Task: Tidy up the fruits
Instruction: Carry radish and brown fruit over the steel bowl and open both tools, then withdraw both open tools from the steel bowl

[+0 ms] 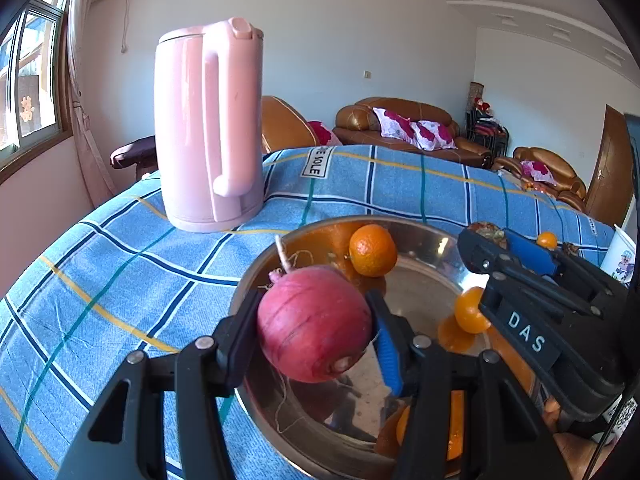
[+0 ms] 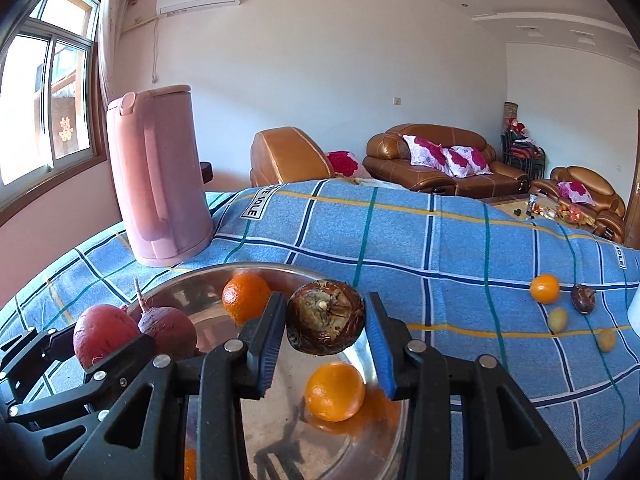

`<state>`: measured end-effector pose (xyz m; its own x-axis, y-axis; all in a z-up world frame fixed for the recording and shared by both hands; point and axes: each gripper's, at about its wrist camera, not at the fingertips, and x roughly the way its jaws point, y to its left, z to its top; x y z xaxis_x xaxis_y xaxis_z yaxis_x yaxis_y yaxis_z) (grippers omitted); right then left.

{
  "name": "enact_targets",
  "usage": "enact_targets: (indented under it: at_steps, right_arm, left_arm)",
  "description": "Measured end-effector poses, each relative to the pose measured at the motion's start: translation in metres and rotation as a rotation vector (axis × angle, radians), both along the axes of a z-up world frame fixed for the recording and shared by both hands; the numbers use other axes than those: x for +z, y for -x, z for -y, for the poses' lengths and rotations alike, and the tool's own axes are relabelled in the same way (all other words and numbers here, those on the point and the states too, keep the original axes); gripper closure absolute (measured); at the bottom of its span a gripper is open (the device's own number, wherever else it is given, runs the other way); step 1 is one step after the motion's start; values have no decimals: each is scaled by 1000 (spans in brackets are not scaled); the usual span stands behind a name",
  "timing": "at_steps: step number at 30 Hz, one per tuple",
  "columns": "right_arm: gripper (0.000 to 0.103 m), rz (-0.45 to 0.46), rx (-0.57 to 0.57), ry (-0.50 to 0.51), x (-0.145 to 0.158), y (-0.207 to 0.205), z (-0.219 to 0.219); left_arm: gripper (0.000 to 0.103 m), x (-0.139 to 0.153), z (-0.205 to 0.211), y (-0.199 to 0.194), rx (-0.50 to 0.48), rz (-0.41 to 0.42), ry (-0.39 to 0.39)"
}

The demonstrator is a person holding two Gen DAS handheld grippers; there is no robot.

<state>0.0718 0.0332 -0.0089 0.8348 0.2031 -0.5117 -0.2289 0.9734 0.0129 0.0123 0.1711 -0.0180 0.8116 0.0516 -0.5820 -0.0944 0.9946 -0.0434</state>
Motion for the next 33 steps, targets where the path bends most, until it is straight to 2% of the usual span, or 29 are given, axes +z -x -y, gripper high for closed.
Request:
enact_targets:
  at_steps: [6,11,20,22,26,28,30,32,33]
  right_arm:
    - [61,-95,46,23,-11,-14,-9]
    - [61,-129,53,-5,-14,-18,-6]
    - [60,-108,56,-17,-11,-14,-5]
    - [56,-88,59,-25,-9,-10,-3]
    - [41,-16,57,-48,-1,1,1]
    - [36,29,47,-57,3,8,4]
    - [32,74,23,-68,7,16,9]
    - [23,114,-16,-86,10,22,15]
    - [21,130,-33,-95,12,25,19]
  left_arm:
    - [49,-4,5,-7,-8,-48,-35]
    - [49,-5,9,-8,-7,-57,-61]
    - [46,-6,9,-10,37,-72,-101]
    - [28,-4,11,-7,50,-52,-118]
    - [21,-1,16,-2,65,-21,-162]
    - [8,0,17,-2,76,-17,-176]
    - [3,1,16,0,89,-6,-179]
    - [2,2,14,2,105,7,-182]
    - [0,3,13,3,115,10,-183]
